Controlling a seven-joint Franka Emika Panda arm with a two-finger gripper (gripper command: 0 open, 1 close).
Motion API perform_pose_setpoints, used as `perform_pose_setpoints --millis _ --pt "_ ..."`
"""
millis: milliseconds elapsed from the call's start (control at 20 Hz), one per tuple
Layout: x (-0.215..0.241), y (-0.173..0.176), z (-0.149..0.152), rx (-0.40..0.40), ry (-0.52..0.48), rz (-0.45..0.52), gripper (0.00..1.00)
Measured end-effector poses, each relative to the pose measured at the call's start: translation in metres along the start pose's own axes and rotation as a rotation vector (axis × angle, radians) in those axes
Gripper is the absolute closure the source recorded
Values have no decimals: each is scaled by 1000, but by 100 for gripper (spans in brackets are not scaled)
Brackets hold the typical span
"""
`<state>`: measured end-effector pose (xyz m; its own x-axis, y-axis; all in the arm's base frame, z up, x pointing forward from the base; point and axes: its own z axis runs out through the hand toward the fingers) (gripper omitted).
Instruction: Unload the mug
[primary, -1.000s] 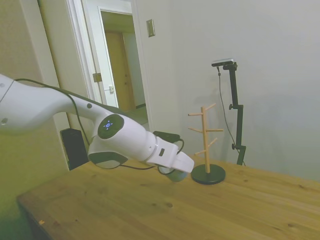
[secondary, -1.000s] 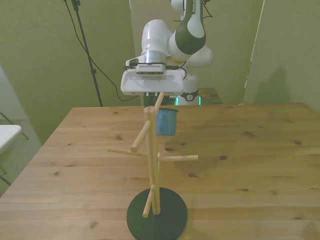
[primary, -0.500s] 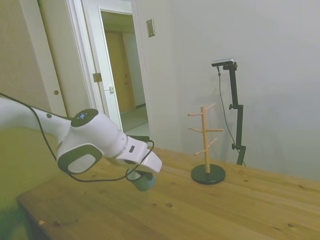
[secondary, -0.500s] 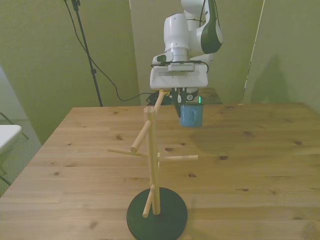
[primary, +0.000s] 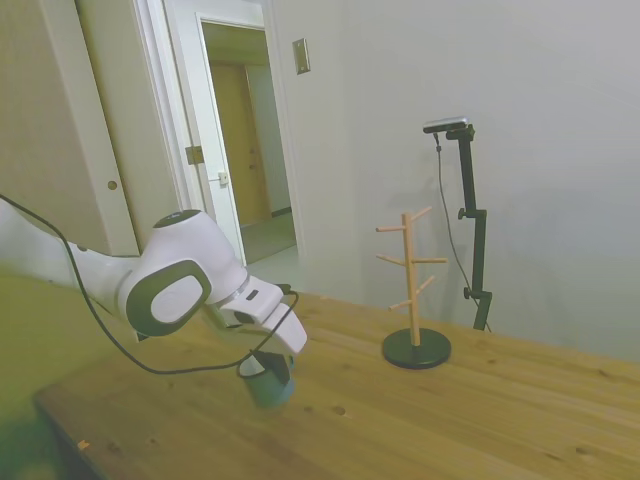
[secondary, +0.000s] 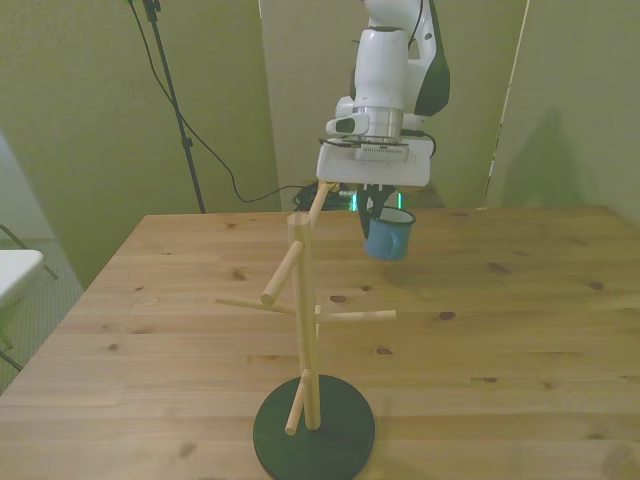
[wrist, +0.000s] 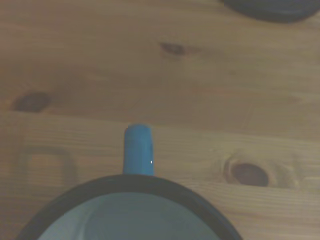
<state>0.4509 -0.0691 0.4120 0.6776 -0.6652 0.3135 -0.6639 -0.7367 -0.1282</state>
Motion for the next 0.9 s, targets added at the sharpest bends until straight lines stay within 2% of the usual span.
perform_pose_setpoints --millis 200,500,900 --pt "3 -11 10 -36 -43 13 100" --pt "23 -15 38 -89 -54 52 100" --pt "32 -19 57 -114 -63 65 100"
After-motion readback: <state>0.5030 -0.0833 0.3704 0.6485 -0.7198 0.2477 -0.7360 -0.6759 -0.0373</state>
